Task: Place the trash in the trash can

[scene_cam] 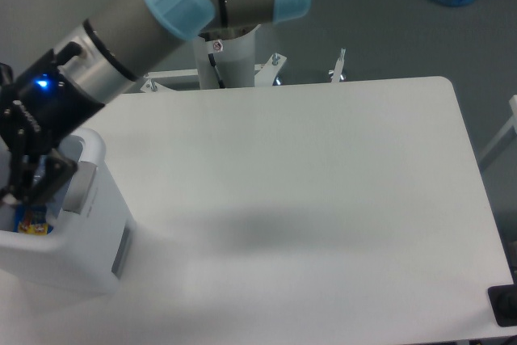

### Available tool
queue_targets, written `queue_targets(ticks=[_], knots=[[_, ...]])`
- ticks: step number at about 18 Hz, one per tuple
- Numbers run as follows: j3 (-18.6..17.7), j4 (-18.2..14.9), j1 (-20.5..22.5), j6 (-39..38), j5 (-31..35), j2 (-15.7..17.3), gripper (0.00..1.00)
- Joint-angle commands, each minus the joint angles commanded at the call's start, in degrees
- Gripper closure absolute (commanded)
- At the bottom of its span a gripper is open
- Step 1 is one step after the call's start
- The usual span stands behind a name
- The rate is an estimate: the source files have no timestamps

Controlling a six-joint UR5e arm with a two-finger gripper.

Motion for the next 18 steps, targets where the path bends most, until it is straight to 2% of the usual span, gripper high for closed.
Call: queue_targets(ticks=[4,6,10,13,18], knots=[[-2.54,0.0,6.59,0.52,0.18,-0.18,0.0],[-4.74,0.09,8.36,1.57,0.26,-0.09,0.0],[-10.18,0.0,11.96,9.47,1.23,-0.35,0.0],[-11.86,-0.09,12.93,11.42,7.89,-0.61,0.0],[-11.51,-0.18,12.85,13.0,21.33,-2.98,0.0]])
